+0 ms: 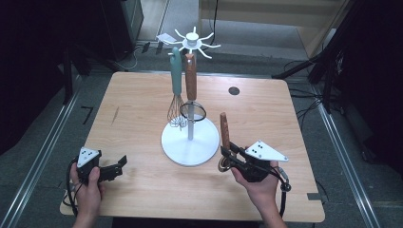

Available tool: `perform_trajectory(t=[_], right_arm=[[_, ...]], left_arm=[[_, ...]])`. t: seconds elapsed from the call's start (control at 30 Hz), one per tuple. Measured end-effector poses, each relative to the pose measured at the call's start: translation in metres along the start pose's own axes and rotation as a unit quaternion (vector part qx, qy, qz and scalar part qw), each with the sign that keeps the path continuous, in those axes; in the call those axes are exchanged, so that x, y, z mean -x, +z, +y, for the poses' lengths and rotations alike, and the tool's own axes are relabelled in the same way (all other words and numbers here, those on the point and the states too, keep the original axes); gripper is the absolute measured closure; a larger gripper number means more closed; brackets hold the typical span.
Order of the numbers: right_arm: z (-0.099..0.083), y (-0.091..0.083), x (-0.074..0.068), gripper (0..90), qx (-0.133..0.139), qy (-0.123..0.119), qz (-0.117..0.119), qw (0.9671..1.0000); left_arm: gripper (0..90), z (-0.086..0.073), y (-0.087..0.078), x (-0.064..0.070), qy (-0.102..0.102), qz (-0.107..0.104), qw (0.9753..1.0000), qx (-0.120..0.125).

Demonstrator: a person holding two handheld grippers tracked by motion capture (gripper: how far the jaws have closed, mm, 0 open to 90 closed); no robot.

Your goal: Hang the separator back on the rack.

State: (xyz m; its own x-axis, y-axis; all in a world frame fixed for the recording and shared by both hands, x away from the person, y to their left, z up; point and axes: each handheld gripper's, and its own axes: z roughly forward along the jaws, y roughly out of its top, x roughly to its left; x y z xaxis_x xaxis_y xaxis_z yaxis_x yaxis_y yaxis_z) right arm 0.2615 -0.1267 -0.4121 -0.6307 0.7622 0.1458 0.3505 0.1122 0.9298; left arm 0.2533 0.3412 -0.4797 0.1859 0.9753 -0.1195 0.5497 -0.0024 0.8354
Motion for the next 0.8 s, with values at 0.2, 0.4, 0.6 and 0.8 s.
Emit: perform_trajectory(t=[0.2, 0.4, 0.6, 0.8], right_arm=[[0.002, 0.0, -0.002, 71.3, 0.003, -0.001, 0.0, 1.0], [0.003, -0.001, -0.004, 71.3, 0.007, -0.004, 0.002, 1.0], [0.008, -0.003, -0.007, 71.3, 0.015, -0.009, 0.004, 0.9998], [0.011, -0.003, -0.009, 71.3, 0.021, -0.011, 0.007, 0.9997]], left_arm=[[0.0, 0.0, 0.0, 0.0, 0.001, -0.001, 1.0, -0.001], [0.0, 0.0, 0.0, 0.0, 0.002, -0.002, 1.0, -0.002], [0.0, -0.001, 0.0, 0.0, 0.003, -0.003, 1.0, -0.001], [0.0, -0.001, 0.0, 0.001, 0.004, -0.002, 1.0, -0.002]])
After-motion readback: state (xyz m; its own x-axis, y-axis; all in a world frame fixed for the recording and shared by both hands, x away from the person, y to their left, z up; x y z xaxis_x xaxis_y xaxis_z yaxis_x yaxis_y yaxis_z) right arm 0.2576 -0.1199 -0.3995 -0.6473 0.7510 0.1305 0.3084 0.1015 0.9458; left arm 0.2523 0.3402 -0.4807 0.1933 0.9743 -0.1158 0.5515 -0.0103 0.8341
